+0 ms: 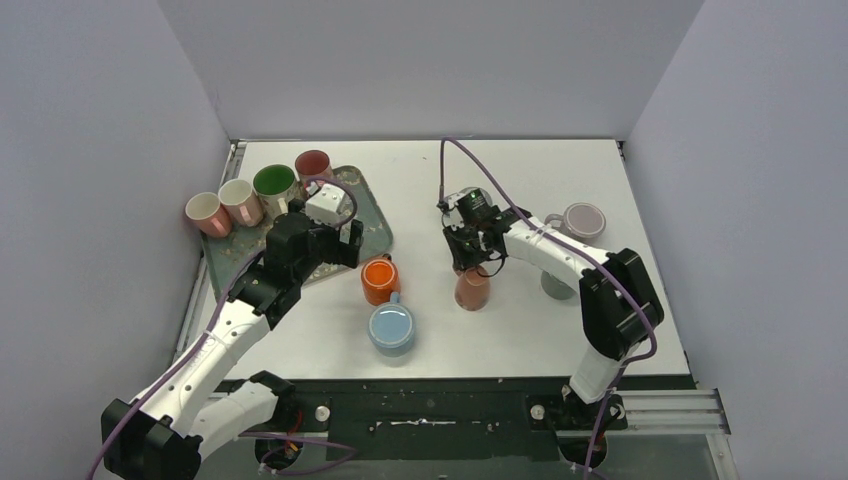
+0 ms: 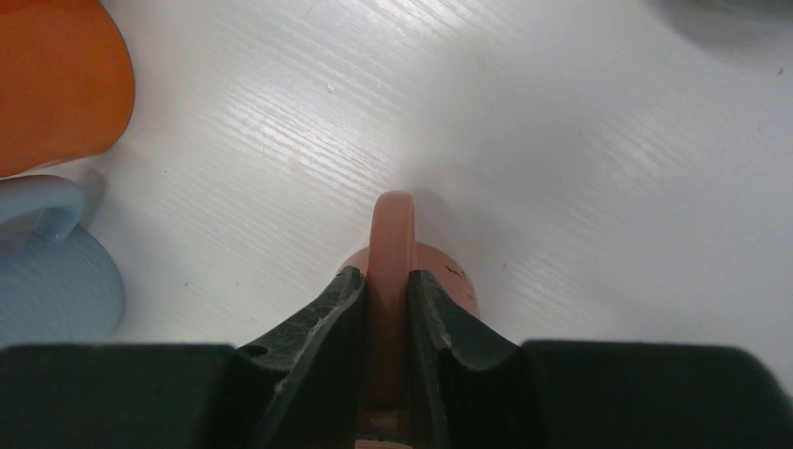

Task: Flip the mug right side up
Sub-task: Turn over the cup at the center of the board.

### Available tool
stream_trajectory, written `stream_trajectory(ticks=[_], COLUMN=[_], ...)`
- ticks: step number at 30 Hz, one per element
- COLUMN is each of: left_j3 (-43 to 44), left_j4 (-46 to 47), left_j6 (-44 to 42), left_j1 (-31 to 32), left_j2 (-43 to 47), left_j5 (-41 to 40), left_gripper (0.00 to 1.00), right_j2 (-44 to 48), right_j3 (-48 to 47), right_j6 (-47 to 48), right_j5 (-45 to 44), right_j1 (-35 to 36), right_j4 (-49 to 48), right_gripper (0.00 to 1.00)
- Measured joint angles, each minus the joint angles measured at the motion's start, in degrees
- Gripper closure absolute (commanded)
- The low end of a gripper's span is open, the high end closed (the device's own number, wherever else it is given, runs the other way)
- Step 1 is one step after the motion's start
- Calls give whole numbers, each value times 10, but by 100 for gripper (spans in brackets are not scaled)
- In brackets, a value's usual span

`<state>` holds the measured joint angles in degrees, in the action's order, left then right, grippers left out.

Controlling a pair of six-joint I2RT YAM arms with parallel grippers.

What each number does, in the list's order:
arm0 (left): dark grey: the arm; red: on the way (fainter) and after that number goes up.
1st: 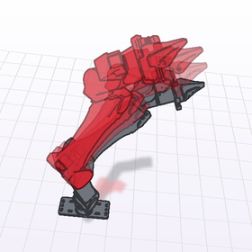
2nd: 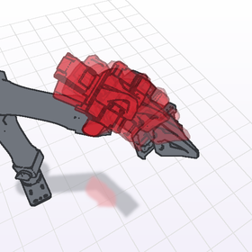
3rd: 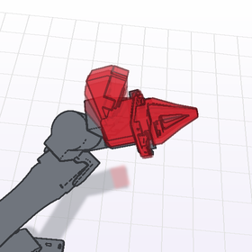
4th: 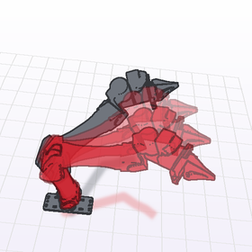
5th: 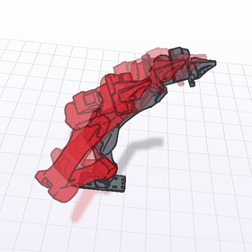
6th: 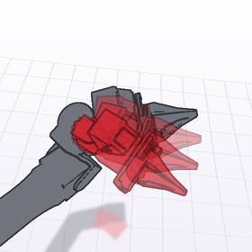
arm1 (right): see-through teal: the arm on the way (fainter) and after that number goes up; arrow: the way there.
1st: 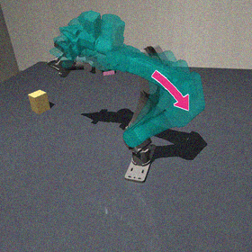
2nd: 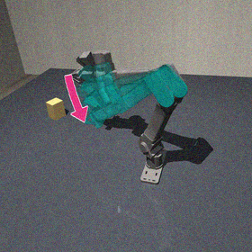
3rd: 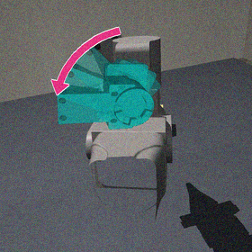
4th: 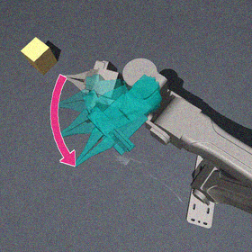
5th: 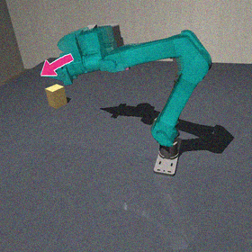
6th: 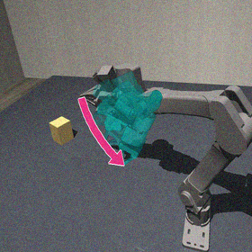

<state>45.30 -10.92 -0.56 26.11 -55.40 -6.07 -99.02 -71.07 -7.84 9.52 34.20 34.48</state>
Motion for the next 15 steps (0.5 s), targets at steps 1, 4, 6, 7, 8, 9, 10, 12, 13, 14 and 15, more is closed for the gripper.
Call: stream_trajectory(ticks=[1, 4, 6, 7, 8, 9, 10, 12, 13, 14, 15], left_j3=[0, 0, 1, 4, 9, 16, 23, 30, 31, 33, 33], left_j4=[0, 0, -1, -5, -10, -16, -19, -19, -19, -19, -18], left_j6=[7, 40, 75, 94, 111, 126, 137, 148, 150, 150, 149], left_j1=[0, 0, 0, 0, 0, 0, 0, 0, 0, 0, 0], left_j2=[0, 0, -1, -4, -8, -13, -18, -22, -23, -23, -23], left_j5=[-1, 1, 5, 8, 15, 24, 38, 70, 88, 106, 126], left_gripper=[3, 3, 3, 3, 3, 3, 3, 3, 3, 4, 5], right_j2=[2, 22, 43, 58, 72, 87, 98, 114, 120, 125, 132], right_j3=[5, 35, 59, 76, 93, 109, 122, 141, 148, 156, 164], right_j6=[1, 9, 13, 16, 16, 17, 16, 14, 12, 12, 11], right_j5=[2, 7, 5, 5, 4, 5, 5, 10, 12, 14, 14], right_j1=[0, 6, 17, 24, 32, 38, 42, 50, 52, 52, 52], right_j4=[-9, -47, -75, -96, -116, -139, -158, -193, -210, -226, -243], right_gripper=[100, 100, 100, 100, 100, 100, 100, 100, 100, 100, 100])
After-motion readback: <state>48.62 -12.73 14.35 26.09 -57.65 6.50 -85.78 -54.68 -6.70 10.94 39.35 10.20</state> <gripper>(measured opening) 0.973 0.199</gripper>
